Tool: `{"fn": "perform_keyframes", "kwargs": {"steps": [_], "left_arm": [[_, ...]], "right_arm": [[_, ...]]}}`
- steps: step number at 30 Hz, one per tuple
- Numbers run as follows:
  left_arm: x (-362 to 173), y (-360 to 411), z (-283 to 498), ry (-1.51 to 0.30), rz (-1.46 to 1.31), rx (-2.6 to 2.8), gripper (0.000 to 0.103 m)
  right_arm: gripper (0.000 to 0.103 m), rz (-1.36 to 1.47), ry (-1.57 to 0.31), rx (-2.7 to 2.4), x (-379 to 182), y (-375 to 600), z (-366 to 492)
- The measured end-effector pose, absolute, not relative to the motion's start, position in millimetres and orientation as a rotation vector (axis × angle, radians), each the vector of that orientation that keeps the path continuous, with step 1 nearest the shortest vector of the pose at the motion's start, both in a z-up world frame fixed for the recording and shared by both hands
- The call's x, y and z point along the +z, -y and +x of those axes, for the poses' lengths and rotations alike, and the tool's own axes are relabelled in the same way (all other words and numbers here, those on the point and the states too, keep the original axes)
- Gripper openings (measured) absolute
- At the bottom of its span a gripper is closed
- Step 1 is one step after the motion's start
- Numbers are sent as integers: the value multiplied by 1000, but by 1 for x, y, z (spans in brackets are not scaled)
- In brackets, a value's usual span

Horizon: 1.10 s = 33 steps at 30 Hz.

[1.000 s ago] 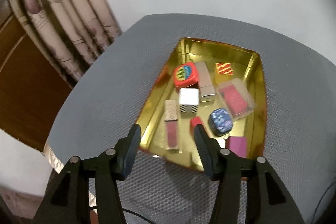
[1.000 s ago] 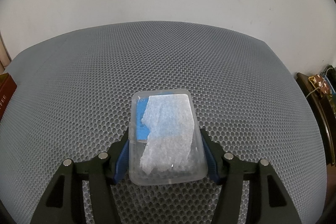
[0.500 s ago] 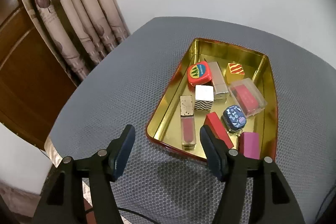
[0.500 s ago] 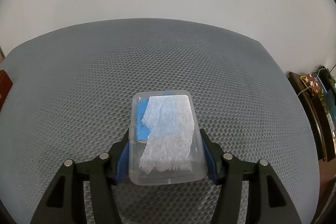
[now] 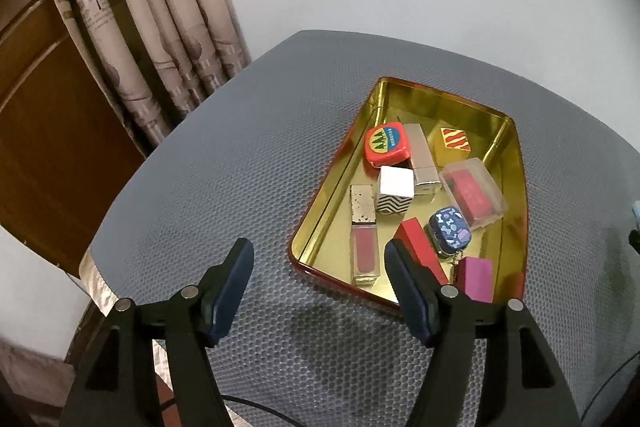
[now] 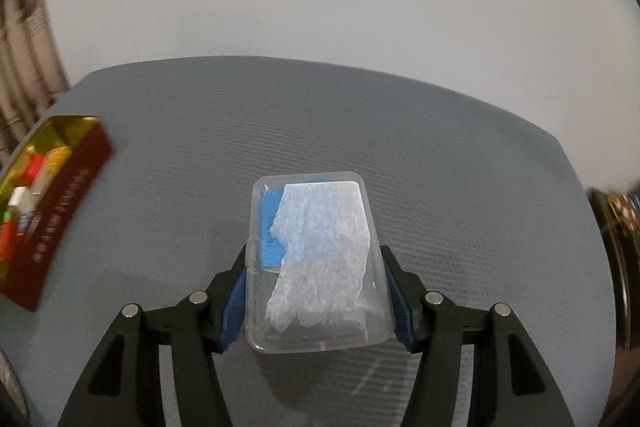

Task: Organize rigid objects
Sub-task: 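Withdraw the left gripper from the gold tin, then lower the white-blue clear case into the gold tin and open the right gripper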

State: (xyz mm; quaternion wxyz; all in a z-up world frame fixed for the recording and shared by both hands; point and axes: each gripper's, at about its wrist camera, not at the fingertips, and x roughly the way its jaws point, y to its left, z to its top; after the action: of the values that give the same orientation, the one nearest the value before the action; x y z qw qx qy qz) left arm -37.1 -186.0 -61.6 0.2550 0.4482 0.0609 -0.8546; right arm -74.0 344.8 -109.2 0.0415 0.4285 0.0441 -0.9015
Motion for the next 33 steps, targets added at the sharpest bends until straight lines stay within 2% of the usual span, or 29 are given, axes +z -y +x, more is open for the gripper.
{"fn": "perform_keyframes", "kwargs": {"steps": [16,33], "left_arm": [[-54,215,-27,-185,1165,-2237,70],[-61,236,-25,-269,1174,-2198,72]], "right_arm": [[60,1142,-208,-2549,-46,-201,-61],[60,1139,-347,-2375,-45,-91,-59]]}}
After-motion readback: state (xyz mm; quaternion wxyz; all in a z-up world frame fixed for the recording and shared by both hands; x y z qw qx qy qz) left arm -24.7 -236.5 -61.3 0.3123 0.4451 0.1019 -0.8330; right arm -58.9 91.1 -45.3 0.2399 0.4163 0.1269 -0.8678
